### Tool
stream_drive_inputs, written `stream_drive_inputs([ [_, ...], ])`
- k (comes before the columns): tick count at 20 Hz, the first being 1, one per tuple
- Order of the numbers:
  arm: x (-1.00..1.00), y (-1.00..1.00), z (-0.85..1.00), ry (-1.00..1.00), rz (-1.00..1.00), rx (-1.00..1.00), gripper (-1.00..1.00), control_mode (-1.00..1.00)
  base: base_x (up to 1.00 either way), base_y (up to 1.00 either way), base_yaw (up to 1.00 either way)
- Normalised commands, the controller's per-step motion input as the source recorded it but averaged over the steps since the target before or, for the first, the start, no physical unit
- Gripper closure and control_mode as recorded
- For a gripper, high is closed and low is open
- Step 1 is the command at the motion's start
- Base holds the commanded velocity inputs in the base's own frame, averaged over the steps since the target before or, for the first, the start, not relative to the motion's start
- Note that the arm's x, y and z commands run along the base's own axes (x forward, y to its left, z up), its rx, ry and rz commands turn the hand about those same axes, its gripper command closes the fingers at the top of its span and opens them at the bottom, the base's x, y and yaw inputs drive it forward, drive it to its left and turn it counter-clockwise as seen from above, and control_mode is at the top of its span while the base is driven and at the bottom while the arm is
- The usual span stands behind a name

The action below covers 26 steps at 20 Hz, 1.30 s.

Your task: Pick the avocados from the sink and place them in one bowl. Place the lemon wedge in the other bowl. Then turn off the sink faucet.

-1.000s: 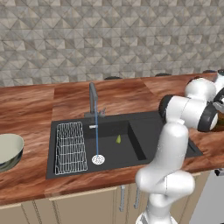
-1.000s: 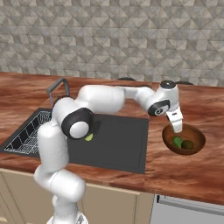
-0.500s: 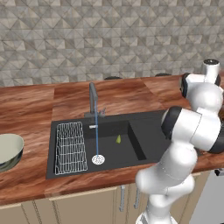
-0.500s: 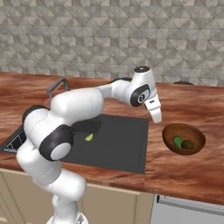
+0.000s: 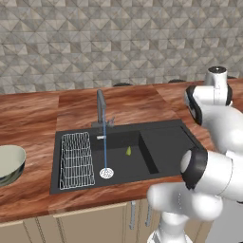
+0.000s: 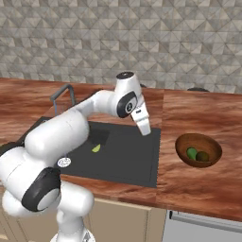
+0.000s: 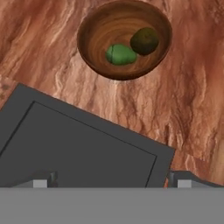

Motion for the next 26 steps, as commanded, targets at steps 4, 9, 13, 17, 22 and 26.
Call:
stream_drive_inputs([
  [4,-0.32,0.83,0.00,0.00,0.24,0.04,-1.00,-1.00,0.00,0.00,0.00],
  [9,-0.21,0.74,0.00,0.00,0.27,0.07,-1.00,-1.00,0.00,0.00,0.00],
  [13,-0.10,0.74,0.00,0.00,0.33,0.10,-1.00,-1.00,0.00,0.00,0.00],
  [17,-0.13,0.80,0.00,0.01,0.33,0.08,-1.00,-1.00,0.00,0.00,0.00],
  [22,-0.31,0.84,0.00,0.00,0.25,0.01,-1.00,-1.00,0.00,0.00,0.00],
  [26,-0.35,0.78,0.00,0.00,0.11,0.00,-1.00,-1.00,0.00,0.00,0.00],
])
